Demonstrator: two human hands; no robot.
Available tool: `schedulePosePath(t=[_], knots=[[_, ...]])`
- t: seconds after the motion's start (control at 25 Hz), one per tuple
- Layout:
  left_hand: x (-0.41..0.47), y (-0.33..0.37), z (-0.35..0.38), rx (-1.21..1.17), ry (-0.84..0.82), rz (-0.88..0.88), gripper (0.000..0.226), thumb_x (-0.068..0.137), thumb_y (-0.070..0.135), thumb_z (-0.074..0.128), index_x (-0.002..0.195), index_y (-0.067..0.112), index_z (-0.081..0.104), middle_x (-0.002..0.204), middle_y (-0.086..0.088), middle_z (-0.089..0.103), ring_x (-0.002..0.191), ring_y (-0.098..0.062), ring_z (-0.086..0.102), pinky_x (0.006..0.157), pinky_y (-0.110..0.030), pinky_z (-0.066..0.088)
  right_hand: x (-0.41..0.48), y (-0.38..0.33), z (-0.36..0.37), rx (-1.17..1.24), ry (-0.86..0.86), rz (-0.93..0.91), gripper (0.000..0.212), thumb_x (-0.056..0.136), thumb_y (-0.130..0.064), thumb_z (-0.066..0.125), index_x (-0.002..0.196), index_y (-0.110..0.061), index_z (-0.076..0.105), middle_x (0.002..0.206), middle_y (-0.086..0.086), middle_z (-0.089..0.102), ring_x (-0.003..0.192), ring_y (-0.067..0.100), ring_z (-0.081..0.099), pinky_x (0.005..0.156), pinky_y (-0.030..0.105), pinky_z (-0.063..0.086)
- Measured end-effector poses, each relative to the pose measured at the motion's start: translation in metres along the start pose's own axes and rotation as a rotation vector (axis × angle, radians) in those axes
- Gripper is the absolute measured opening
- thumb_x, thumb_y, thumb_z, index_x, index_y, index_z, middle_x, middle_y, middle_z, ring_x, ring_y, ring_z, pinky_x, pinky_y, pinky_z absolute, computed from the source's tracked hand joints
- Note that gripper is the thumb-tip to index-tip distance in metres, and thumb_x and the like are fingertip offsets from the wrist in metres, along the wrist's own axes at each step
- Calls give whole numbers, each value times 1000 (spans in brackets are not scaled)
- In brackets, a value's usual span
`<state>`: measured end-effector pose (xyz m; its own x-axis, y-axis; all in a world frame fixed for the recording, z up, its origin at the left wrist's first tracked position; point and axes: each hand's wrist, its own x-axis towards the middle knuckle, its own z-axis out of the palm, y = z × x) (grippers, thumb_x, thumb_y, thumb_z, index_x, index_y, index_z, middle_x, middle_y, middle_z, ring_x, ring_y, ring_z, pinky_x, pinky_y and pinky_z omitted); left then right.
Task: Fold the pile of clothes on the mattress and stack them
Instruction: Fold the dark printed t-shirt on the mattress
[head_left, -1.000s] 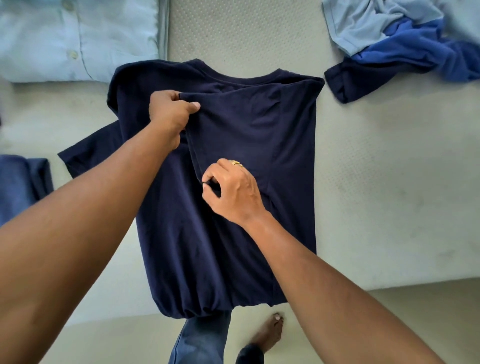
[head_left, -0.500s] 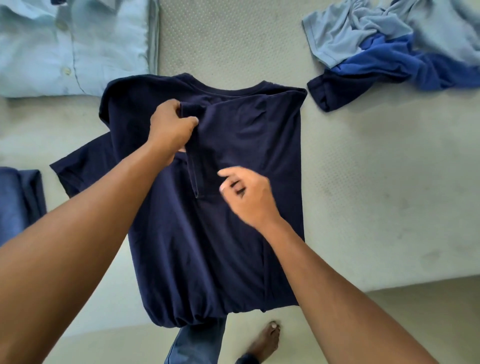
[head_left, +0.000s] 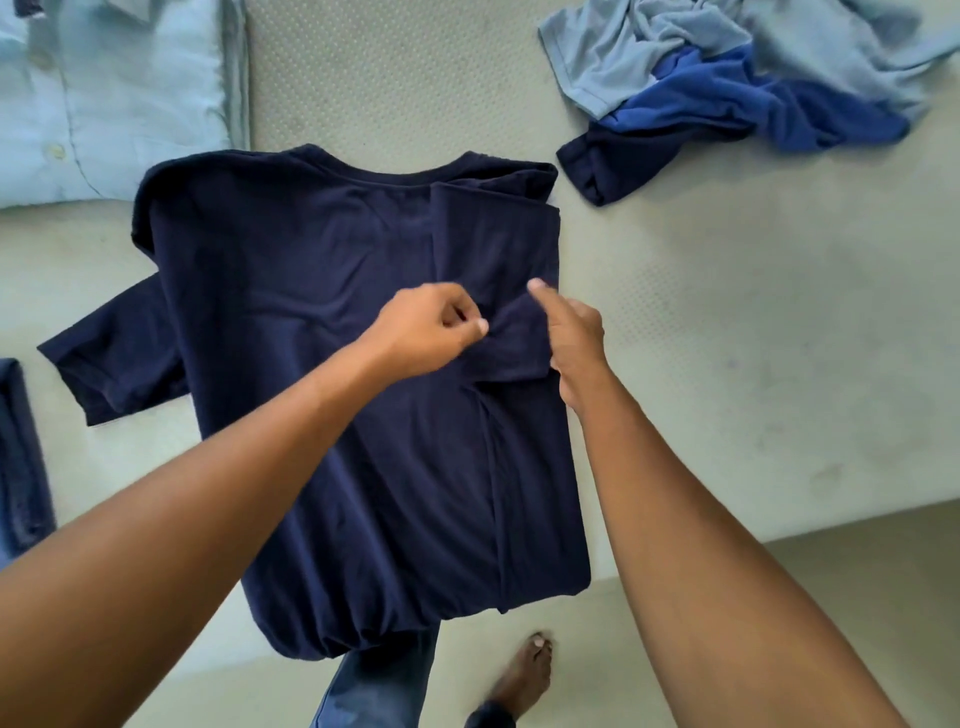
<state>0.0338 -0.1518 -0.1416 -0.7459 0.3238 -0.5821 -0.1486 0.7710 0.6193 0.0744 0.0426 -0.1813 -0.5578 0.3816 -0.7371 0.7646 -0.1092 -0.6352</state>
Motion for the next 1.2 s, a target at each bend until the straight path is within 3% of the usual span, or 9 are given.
schedulePosePath(t=[0.08, 0.2, 0.32, 0.44, 0.56, 0.72, 0.88, 1.12, 1.2], knots=[[-21, -1, 13, 40, -176, 74, 17, 93, 46, 67, 104, 34, 72, 88, 15, 75, 76, 0, 65, 80, -27, 51, 0, 1, -2, -103, 15, -98, 38, 76, -34, 86, 103, -14, 69, 97, -6, 77, 90, 14, 74, 83, 35, 61], [-35, -2, 16, -28, -453, 4, 17, 98, 42, 62, 98, 30, 75, 84, 9, 78, 67, -12, 74, 66, -25, 55, -11, 5, -12, -176, -33, -166, 60, 77, -15, 87, 127, -29, 57, 108, -6, 76, 96, 10, 75, 83, 31, 62], [-26, -12, 12, 3, -91, -48, 26, 97, 39, 62, 81, 22, 72, 74, 4, 76, 69, -19, 73, 72, -33, 59, -20, 15, -21, -349, -23, -153, 82, 79, -7, 85, 146, -30, 44, 95, -2, 67, 81, 16, 75, 70, 36, 65], [-14, -24, 11, -25, 269, -131, 21, 91, 43, 69, 90, 23, 64, 81, 5, 72, 81, -22, 70, 78, -36, 56, -31, 18, -22, -563, 53, -201, 82, 82, -10, 83, 150, -21, 39, 87, -8, 65, 77, 15, 72, 74, 33, 60], [-13, -21, 21, -385, 90, -379, 40, 85, 43, 82, 92, 6, 69, 78, -7, 77, 67, -27, 76, 68, -39, 65, -39, 9, -9, -782, 259, -392, 60, 85, -28, 76, 139, -21, 50, 106, -7, 65, 101, 17, 60, 85, 32, 48], [-25, -27, 40, -568, -5, -459, 16, 93, 16, 76, 93, 0, 72, 80, -13, 79, 65, -23, 75, 61, -33, 64, -31, -13, 33, -884, 171, -834, 29, 85, -27, 64, 113, -25, 69, 99, 0, 63, 96, 23, 60, 91, 38, 49], [-31, -37, 45, -641, -2, -428, 23, 95, 27, 75, 96, 5, 71, 77, -7, 79, 62, -24, 75, 55, -30, 58, -14, -31, 59, -1156, -172, -636, 38, 92, -24, 62, 128, -34, 68, 118, 1, 63, 115, 25, 58, 103, 45, 48], [-52, -49, 35, -344, -192, -345, 9, 93, 15, 67, 94, 8, 73, 72, -1, 78, 54, -17, 69, 47, -23, 48, -41, -18, 68, -1094, -143, -603, 51, 95, -27, 64, 144, -26, 55, 131, 5, 59, 123, 29, 53, 106, 46, 46], [-65, -64, 16, -351, -127, -339, 12, 94, 20, 67, 91, 9, 71, 70, -1, 77, 50, -17, 67, 46, -23, 47, -57, -13, 69, -1091, -153, -643, 49, 94, -25, 64, 142, -23, 56, 128, 4, 61, 122, 29, 53, 105, 45, 46]])
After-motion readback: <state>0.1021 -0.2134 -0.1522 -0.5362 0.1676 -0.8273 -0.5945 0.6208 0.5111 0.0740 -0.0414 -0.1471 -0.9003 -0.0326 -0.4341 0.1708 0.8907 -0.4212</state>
